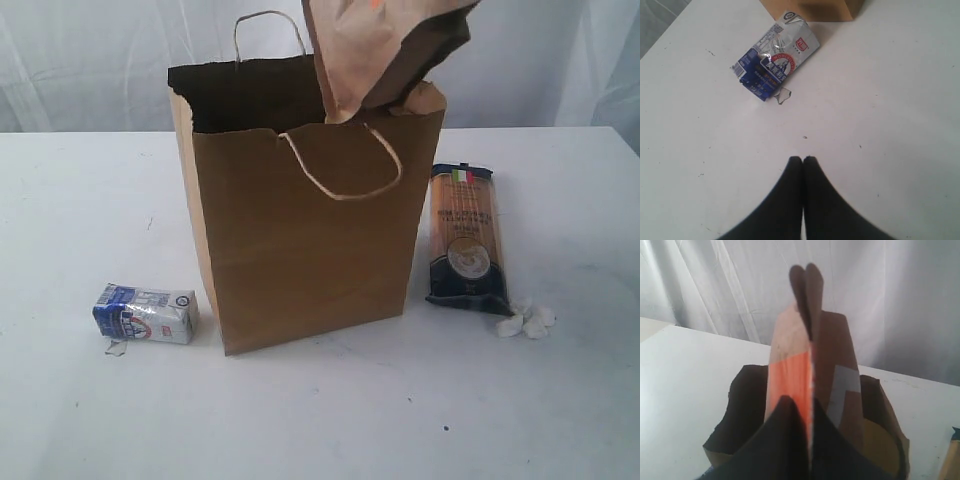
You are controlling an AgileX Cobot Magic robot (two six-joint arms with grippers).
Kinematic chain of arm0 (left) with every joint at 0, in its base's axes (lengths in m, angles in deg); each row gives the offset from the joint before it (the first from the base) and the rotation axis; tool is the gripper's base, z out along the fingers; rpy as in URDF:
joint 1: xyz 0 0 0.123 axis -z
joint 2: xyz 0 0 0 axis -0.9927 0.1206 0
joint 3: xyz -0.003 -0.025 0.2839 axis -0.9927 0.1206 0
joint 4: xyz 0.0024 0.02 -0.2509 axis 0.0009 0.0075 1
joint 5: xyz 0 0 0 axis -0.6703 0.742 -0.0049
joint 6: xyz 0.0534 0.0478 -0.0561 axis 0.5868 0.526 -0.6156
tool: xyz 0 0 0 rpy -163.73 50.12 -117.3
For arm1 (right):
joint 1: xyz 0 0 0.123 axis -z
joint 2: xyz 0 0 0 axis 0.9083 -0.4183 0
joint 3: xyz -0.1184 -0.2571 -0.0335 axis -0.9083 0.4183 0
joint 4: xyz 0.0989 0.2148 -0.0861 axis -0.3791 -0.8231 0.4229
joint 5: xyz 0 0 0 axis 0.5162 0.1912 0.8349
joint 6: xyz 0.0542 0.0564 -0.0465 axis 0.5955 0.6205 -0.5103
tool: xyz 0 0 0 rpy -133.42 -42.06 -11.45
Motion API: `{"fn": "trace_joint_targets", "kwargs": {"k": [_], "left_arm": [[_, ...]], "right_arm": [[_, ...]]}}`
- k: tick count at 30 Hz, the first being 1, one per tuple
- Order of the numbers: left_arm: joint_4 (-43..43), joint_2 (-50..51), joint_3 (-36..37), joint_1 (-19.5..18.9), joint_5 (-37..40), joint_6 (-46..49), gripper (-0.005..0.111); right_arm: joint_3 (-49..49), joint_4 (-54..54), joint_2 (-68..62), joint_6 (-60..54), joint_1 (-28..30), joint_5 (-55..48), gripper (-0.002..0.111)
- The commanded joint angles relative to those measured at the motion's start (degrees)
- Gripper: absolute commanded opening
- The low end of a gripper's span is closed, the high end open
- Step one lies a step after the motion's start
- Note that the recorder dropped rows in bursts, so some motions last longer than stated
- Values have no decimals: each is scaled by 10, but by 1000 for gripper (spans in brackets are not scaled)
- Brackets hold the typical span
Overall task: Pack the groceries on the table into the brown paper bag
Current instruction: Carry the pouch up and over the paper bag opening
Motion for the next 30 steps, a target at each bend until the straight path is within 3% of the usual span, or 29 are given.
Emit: {"fn": "trace_joint_targets", "kwargs": {"k": [1,7,30], "left_arm": [[2,-4,3,-1,-1,-3,0],[2,-4,3,-1,-1,-3,0],[2,-4,3,-1,-1,-3,0]], "right_arm": [[-7,3,-12,-8,4,89,0],[-7,3,-15,-8,4,132,0],[8,-48,-67,-7,-19,122,0]]}}
